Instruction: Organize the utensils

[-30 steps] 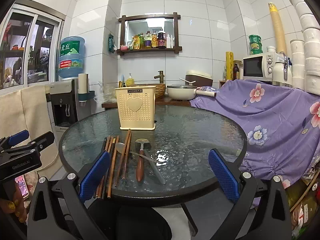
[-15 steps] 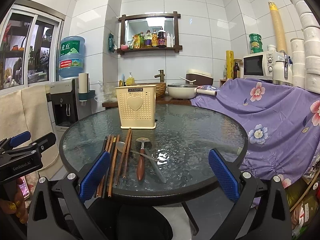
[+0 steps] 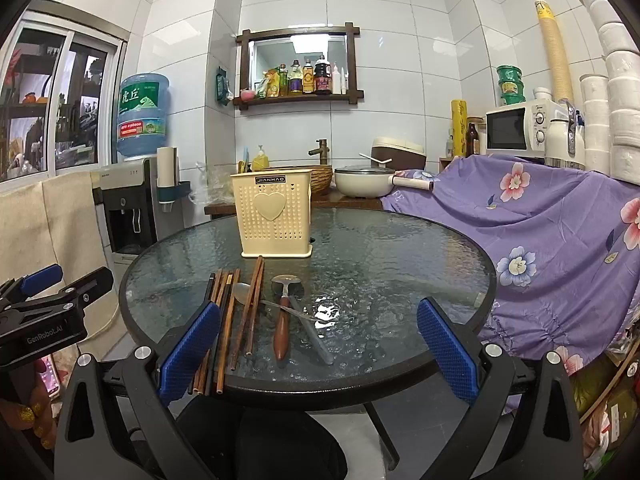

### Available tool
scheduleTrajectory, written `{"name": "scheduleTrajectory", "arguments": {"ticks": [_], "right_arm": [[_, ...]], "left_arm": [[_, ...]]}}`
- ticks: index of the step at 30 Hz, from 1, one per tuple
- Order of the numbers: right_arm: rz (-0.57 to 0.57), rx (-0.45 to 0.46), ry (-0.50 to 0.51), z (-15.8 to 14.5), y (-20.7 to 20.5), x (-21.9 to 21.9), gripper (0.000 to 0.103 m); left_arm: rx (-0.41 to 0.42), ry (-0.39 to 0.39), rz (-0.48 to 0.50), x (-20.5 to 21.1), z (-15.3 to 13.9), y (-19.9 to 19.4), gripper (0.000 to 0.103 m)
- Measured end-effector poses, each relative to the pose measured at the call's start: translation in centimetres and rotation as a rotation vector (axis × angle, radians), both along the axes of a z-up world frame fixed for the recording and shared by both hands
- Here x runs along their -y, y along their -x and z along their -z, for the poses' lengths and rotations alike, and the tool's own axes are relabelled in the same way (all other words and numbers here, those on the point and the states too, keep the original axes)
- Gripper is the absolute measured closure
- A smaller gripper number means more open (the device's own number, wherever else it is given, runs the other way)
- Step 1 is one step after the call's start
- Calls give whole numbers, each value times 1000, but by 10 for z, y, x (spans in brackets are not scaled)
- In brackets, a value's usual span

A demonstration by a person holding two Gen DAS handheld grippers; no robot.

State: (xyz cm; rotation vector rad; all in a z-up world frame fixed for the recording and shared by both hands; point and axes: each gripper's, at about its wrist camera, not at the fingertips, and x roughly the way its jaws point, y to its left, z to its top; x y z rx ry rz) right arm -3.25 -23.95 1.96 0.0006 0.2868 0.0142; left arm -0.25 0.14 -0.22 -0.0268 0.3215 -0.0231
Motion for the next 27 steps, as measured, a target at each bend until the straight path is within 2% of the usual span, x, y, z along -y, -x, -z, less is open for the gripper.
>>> {"name": "scheduleTrajectory", "arguments": {"ticks": [27], "right_arm": [[0, -2, -4, 0, 2, 0, 6]], "left_arm": [[-9, -4, 2, 1, 1, -1, 5]]}}
